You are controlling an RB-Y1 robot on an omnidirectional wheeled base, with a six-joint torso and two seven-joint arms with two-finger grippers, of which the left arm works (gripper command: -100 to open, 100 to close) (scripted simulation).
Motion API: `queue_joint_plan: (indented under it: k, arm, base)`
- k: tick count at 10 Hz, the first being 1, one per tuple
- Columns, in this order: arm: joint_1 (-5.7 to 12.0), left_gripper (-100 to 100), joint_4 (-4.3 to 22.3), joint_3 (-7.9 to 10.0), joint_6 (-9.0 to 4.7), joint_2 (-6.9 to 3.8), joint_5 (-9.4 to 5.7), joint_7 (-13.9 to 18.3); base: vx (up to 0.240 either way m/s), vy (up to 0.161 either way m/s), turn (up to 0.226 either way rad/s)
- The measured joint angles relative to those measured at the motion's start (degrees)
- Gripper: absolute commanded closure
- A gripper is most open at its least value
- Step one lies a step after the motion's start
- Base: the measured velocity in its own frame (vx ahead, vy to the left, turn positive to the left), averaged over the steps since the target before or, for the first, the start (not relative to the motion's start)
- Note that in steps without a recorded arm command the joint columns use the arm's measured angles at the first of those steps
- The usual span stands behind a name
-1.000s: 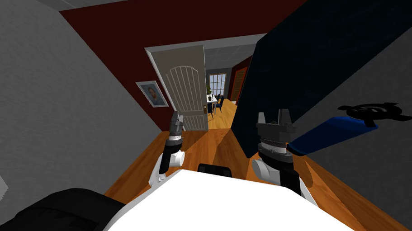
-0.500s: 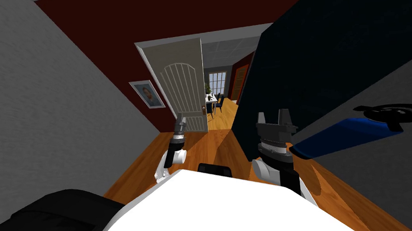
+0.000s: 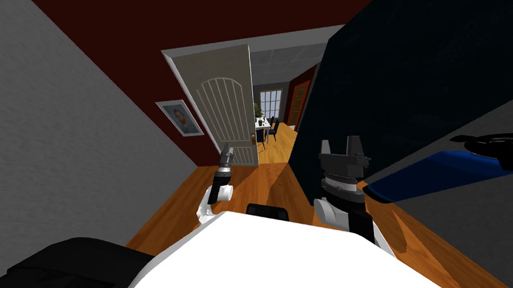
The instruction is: Pull the door open
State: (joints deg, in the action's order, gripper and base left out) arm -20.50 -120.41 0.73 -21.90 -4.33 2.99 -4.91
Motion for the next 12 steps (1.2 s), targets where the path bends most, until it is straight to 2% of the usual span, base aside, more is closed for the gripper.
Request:
queue_joint_plan:
  k: [2, 5, 6, 8, 12]
  arm:
    - [1.31, -100, 2.07, 0.25, 0.64, -0.19, -0.25, 0.23]
    - [2.38, -100, 5.55, 0.62, 0.44, -0.57, -0.73, 0.7]
    - [2.99, -100, 6.81, 0.58, 0.53, -0.43, -0.76, 0.66]
    - [4.11, -100, 8.72, 1.08, 1.27, -0.96, -1.23, 1.13]
    - [6.63, -100, 14.14, 1.6, 1.53, -1.08, -1.79, 1.62]
  base:
    - [0.097, 0.002, 0.001]
    - [0.107, -0.02, 0.002]
    - [0.101, -0.018, 0.002]
    - [0.102, -0.012, 0.001]
    - [0.097, -0.017, 0.001]
